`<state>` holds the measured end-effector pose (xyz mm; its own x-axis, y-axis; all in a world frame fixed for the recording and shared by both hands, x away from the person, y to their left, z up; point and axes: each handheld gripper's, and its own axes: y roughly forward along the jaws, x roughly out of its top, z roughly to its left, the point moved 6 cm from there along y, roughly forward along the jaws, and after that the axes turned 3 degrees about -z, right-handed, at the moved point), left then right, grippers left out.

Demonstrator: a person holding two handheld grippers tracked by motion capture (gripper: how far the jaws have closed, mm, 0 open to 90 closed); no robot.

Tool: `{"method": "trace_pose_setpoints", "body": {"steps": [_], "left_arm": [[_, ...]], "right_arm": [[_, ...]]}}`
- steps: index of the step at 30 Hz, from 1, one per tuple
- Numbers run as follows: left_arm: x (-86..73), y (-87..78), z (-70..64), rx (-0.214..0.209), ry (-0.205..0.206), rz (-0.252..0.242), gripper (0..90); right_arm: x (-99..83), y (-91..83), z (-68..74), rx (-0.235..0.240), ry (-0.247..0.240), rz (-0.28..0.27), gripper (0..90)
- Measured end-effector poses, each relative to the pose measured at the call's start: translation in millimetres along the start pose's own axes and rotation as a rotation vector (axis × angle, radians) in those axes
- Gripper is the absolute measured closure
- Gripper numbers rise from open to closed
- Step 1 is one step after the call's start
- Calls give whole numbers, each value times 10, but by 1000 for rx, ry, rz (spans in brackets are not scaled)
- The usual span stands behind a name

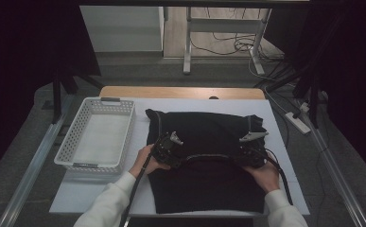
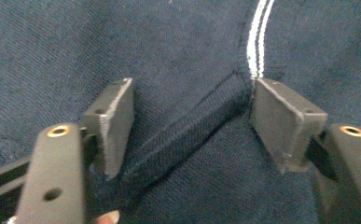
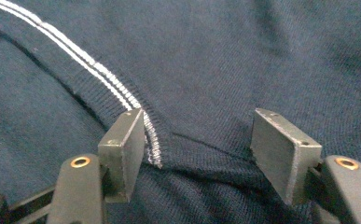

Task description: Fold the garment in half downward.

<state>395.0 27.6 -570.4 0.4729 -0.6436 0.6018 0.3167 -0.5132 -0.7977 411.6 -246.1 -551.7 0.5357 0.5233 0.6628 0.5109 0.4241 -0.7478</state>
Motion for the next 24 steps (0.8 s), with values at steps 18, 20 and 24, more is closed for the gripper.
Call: {"method": "trace_pose_setpoints", "body": {"steps": [18, 20, 24], "left_arm": [[-21, -124, 55, 15, -26, -52, 844], [-17, -185, 42, 19, -28, -68, 844], [-3, -306, -17, 16, -24, -106, 844]], "right_arm": [[19, -112, 19, 14, -13, -45, 851], [25, -164, 14, 10, -12, -58, 852], [39, -326, 41, 24, 9, -103, 854]]}}
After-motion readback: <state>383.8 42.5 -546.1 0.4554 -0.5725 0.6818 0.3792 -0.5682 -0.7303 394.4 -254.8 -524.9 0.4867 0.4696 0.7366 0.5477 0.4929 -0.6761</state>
